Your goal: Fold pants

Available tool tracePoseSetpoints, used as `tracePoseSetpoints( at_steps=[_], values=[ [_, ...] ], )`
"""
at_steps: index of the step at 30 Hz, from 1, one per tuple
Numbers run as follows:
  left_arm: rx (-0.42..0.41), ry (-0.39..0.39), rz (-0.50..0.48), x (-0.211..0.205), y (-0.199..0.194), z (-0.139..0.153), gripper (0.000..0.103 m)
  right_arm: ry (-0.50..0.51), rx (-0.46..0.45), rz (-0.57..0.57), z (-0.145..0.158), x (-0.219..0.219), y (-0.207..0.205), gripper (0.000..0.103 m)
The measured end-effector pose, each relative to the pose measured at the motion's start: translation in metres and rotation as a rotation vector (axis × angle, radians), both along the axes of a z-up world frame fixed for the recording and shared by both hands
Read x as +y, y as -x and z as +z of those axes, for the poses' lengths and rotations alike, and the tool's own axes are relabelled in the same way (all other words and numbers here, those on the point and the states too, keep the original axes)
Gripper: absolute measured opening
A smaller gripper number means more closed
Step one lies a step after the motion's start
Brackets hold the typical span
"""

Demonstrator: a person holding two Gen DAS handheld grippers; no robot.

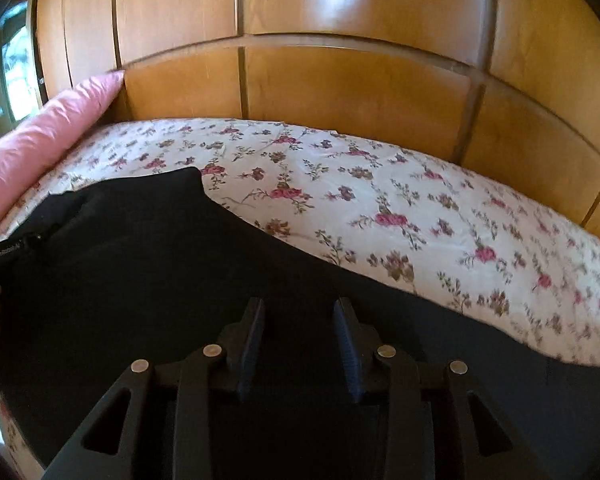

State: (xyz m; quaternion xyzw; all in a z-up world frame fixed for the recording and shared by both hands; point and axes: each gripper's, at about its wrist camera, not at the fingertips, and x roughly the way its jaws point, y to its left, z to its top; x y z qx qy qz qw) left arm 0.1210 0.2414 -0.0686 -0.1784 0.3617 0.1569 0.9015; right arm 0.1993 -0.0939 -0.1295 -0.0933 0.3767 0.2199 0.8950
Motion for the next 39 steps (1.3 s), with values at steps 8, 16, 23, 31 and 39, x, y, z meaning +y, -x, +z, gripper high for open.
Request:
tracePoseSetpoints(
  at_steps=[8, 16, 23, 31, 39],
  values=[
    [0.046, -0.08, -0.028, -0.035, -0.001, 0.03, 0.037, -0.045, -0.018, 0.042, -0.005, 0.0, 0.003, 0.052],
    [0.036, -0.074, -0.315, -0.123, -0.036, 0.035, 0.038, -0.064, -0.035, 0.039, -0.003, -0.001, 0.008, 0.052],
    [0.048, -0.094, -0.338, -0.135, -0.05, 0.01, 0.042, -0.221, -0.068, -0.149, 0.018, -0.051, 0.027, 0.068],
    [0.017, -0.042, -0.335, -0.131, -0.043, 0.01, 0.043, -0.253, 0.04, -0.385, 0.004, -0.176, 0.062, 0.068],
    [0.003, 0.004, -0.328, -0.123, -0.039, 0.01, 0.043, -0.453, 0.027, -0.768, 0.008, -0.336, 0.106, 0.068]
  ],
)
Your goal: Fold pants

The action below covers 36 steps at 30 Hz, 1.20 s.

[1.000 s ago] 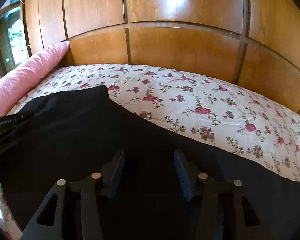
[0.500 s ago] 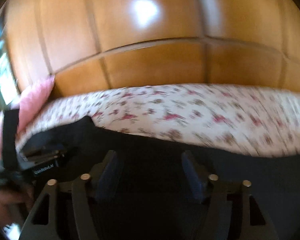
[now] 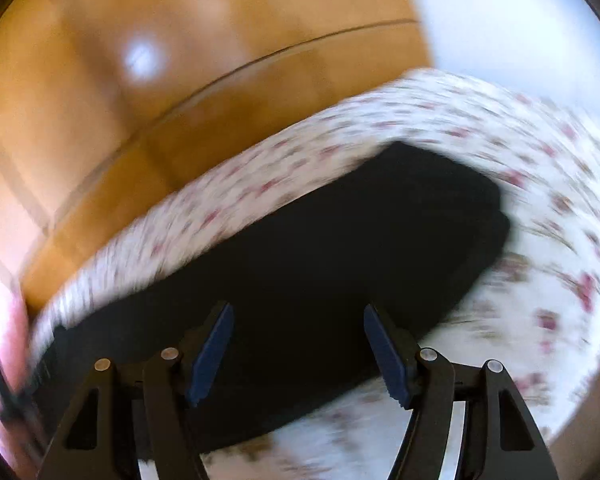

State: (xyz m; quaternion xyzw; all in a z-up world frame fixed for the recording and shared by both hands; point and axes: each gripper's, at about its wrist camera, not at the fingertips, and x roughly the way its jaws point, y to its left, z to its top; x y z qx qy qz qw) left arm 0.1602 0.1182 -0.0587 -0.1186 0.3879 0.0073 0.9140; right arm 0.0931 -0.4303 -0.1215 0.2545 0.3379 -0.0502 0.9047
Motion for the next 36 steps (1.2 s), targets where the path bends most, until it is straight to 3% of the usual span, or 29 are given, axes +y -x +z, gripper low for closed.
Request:
tracePoseSetpoints(
  at_steps=[5, 8, 10, 18, 23, 26, 27, 29, 32, 36],
  values=[
    [0.0, 0.008, 0.005, 0.001, 0.002, 0.0, 0.043, -0.222, -0.013, -0.228, -0.013, -0.069, 0.023, 0.068],
    [0.0, 0.01, 0.008, 0.0, 0.004, 0.001, 0.043, -0.3, -0.008, -0.291, -0.026, -0.09, 0.031, 0.068],
    [-0.001, 0.014, 0.009, 0.001, 0.005, 0.001, 0.043, -0.338, -0.032, -0.275, -0.031, -0.094, 0.028, 0.068],
    [-0.001, 0.011, 0.014, 0.0, 0.005, 0.001, 0.044, -0.276, -0.119, -0.23, -0.035, -0.107, -0.004, 0.069],
    [-0.001, 0.005, 0.015, 0.0, 0.006, 0.001, 0.044, -0.07, -0.094, -0.185, -0.038, -0.084, -0.02, 0.068],
    [-0.001, 0.005, 0.015, 0.0, 0.006, 0.001, 0.044, -0.098, -0.114, -0.187, -0.039, -0.088, -0.016, 0.068],
    [-0.001, 0.005, 0.015, 0.0, 0.006, 0.001, 0.044, -0.103, -0.119, -0.187, -0.039, -0.089, -0.012, 0.066],
    [-0.002, 0.01, 0.015, 0.0, 0.006, 0.001, 0.044, -0.082, -0.107, -0.21, -0.04, -0.09, -0.009, 0.047],
    [-0.005, 0.026, 0.013, 0.002, 0.006, 0.0, 0.044, -0.108, -0.107, -0.212, -0.041, -0.092, -0.006, 0.029],
    [-0.01, 0.056, 0.013, 0.005, 0.006, 0.0, 0.045, -0.133, -0.103, -0.223, -0.03, -0.084, -0.005, 0.024]
  ],
)
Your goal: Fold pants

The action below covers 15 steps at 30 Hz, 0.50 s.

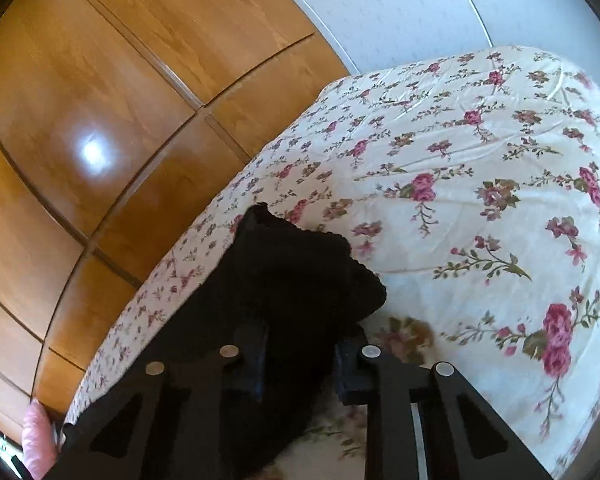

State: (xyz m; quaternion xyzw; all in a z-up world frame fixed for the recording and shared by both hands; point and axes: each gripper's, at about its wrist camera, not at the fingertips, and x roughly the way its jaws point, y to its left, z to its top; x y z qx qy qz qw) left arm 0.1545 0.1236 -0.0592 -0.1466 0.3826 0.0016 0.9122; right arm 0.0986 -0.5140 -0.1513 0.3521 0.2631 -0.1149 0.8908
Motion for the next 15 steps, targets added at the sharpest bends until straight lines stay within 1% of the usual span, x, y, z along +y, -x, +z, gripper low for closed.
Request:
tracePoseSetpoints(
  at_steps=[3, 7, 8, 9, 11, 13, 15],
  values=[
    [-0.006, 0.019, -0.003, 0.001, 0.0, 0.0, 0.046, 0.049, -0.007, -0.01, 0.024, 0.015, -0.001, 0.022],
    [-0.015, 0.053, -0.006, 0.004, 0.001, -0.001, 0.047, 0.159, -0.067, 0.02, 0.07, 0.057, 0.003, 0.022],
    [-0.018, 0.066, -0.006, 0.006, 0.002, -0.001, 0.047, 0.199, -0.093, 0.051, 0.086, 0.075, 0.003, 0.022],
    [-0.022, 0.081, -0.006, 0.007, 0.002, -0.002, 0.047, 0.223, -0.108, 0.068, 0.094, 0.086, 0.004, 0.022],
    [-0.031, 0.112, -0.004, 0.011, 0.003, -0.003, 0.047, 0.308, -0.158, 0.122, 0.117, 0.123, 0.006, 0.022],
    [-0.037, 0.135, -0.003, 0.013, 0.004, -0.003, 0.047, 0.348, -0.188, 0.168, 0.131, 0.15, 0.004, 0.022],
    [-0.044, 0.16, -0.002, 0.016, 0.005, -0.004, 0.047, 0.388, -0.213, 0.242, 0.142, 0.186, 0.001, 0.022]
  ],
)
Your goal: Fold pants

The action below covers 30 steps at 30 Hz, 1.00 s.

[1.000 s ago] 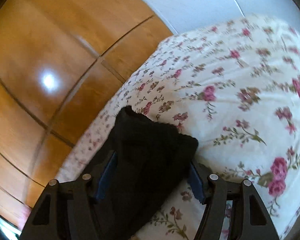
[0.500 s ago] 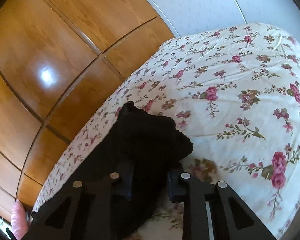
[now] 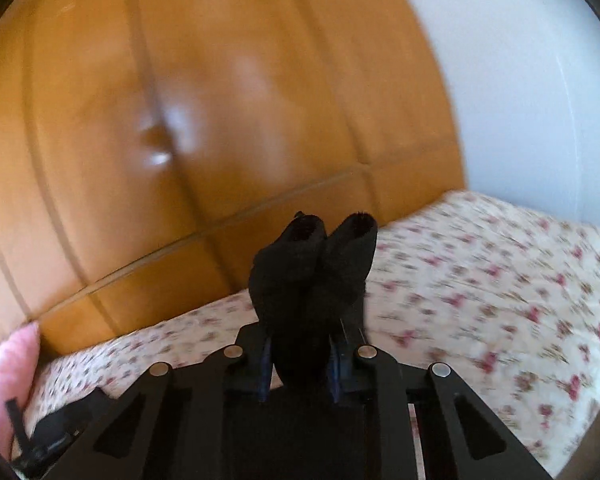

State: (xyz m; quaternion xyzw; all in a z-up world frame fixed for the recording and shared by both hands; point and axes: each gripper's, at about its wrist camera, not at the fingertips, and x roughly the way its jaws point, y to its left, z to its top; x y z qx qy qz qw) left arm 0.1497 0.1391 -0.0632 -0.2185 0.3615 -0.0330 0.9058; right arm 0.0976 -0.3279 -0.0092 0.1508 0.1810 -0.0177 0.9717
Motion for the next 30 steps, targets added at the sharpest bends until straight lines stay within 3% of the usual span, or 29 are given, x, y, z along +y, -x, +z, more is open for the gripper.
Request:
tracePoseSetpoints(
  at_steps=[7, 11, 16, 21, 27, 30],
  values=[
    [-0.015, 0.045, 0.003, 0.005, 0.002, -0.002, 0.047, 0.166, -0.008, 0.25, -0.003, 0.114, -0.008, 0.022],
    [-0.021, 0.064, 0.005, 0.008, 0.003, -0.003, 0.047, 0.293, 0.03, 0.44, -0.033, 0.187, -0.005, 0.022],
    [-0.032, 0.079, 0.017, 0.012, 0.007, -0.003, 0.047, 0.411, 0.103, 0.634, -0.078, 0.245, 0.008, 0.022],
    [-0.042, 0.097, 0.038, 0.016, 0.01, -0.003, 0.047, 0.445, 0.133, 0.685, -0.103, 0.26, 0.009, 0.022],
    [-0.051, 0.103, 0.047, 0.017, 0.012, -0.003, 0.047, 0.419, 0.041, 0.685, -0.076, 0.262, 0.008, 0.022],
    [-0.059, 0.105, 0.068, 0.018, 0.015, -0.002, 0.047, 0.427, 0.088, 0.716, -0.086, 0.272, 0.004, 0.022]
  ],
)
